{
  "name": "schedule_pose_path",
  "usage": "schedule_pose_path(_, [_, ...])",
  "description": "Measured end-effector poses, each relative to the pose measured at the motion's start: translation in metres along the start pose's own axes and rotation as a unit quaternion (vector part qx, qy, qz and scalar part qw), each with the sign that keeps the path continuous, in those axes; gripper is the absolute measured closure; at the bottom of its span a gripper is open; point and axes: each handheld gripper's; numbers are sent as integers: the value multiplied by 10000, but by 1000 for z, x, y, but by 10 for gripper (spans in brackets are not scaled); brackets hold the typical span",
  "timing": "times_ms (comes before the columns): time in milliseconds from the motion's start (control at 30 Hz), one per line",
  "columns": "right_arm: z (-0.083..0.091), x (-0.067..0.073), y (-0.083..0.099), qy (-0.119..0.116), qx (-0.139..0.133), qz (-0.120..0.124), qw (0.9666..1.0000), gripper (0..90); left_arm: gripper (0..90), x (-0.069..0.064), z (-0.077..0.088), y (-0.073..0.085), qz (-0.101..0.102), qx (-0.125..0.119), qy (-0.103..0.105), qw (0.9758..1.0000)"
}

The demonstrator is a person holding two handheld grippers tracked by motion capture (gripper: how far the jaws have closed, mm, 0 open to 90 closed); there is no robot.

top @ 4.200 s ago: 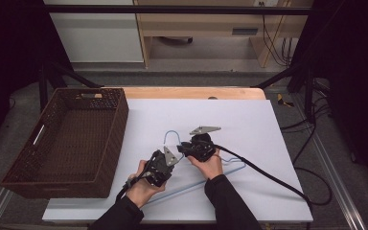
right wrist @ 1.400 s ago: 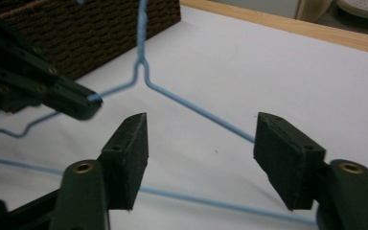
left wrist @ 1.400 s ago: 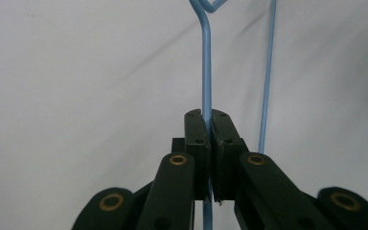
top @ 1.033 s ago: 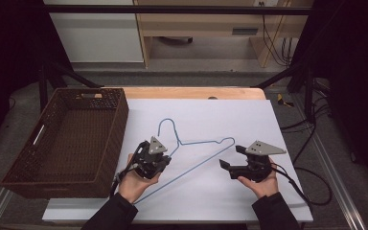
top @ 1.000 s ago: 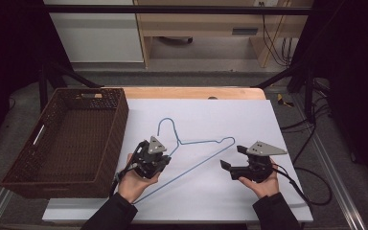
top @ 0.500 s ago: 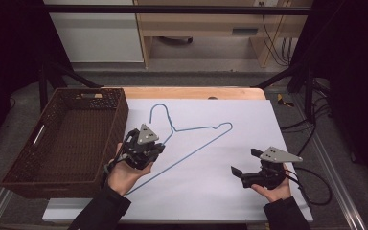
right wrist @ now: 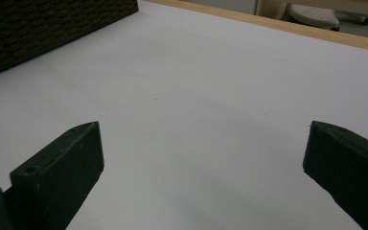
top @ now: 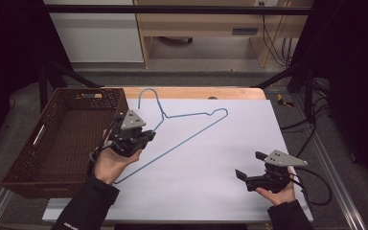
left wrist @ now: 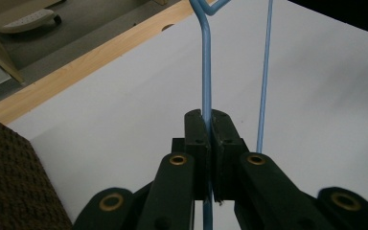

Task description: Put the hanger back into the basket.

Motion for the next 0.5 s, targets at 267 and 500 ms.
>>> schedule_pose_path(267, [0, 0, 2, -11, 40, -36, 10000, 10, 873, 21, 18, -11, 41, -72, -123, 9999])
schedule_pose_path(500, [1, -1, 2, 1, 25, -35, 10000, 9, 873, 36, 36, -16, -28, -32, -362, 9993])
Point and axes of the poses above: each handheld gripper's, and its own axes: z roughly backward along the jaws, y roughly out of its underside, x roughly to its left, and after that the axes turned 6 degrees about y, right-handed
